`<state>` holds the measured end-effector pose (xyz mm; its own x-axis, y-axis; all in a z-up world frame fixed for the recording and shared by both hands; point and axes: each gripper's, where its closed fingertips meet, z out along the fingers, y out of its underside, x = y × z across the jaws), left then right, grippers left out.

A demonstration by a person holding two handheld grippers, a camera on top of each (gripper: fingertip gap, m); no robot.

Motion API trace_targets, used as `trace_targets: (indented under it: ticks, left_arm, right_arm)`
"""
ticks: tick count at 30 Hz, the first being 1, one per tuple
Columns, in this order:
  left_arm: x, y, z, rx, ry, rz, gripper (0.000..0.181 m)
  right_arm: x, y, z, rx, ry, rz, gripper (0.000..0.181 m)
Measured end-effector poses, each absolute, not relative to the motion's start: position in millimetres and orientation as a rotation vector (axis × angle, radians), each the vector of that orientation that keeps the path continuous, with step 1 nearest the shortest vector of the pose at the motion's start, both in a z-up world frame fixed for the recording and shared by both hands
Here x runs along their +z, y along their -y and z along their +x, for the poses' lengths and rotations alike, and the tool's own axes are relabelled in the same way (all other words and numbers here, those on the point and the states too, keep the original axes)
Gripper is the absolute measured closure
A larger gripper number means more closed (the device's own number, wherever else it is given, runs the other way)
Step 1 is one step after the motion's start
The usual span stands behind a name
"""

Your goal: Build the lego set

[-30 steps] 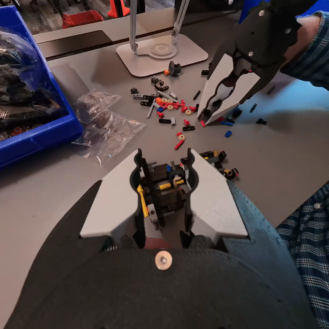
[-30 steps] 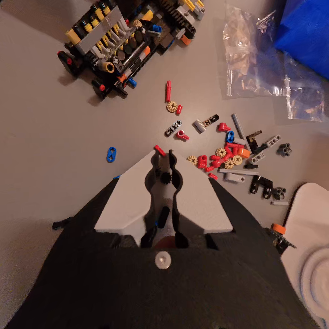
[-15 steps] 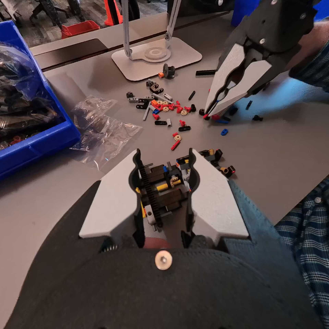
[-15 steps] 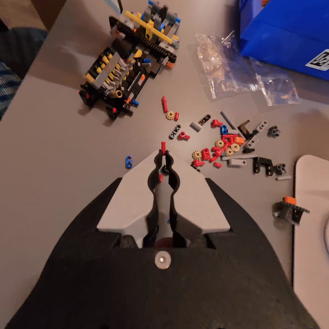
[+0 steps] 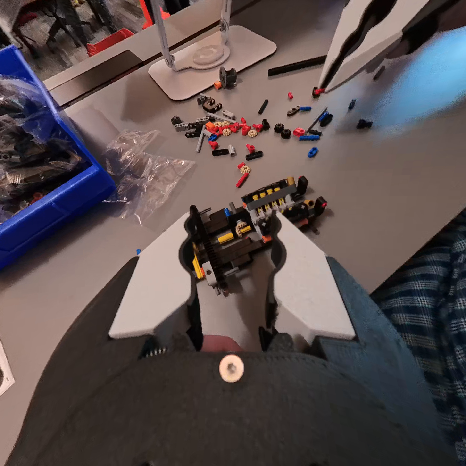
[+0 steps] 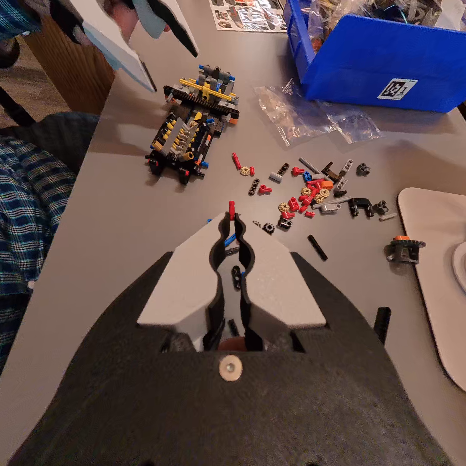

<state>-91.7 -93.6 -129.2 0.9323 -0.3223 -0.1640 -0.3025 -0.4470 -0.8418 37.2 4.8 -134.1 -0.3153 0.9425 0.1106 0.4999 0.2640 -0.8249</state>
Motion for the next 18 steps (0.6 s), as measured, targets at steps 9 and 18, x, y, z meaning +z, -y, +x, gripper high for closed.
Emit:
trace_targets:
  ticks: [9, 18]
  left_arm:
    - [-148.2, 97.1, -63.7, 0.012, -0.693, -2.090, 0.119]
    - [-165.7, 81.2, -53.5, 0.089, -0.889, -2.133, 0.110]
  right_arm:
    - [-143.8, 17.2, 34.1, 0.949, 1.930, -1.315, 0.181]
    - [-148.9, 21.1, 32.8, 0.950, 1.936, -1.307, 0.181]
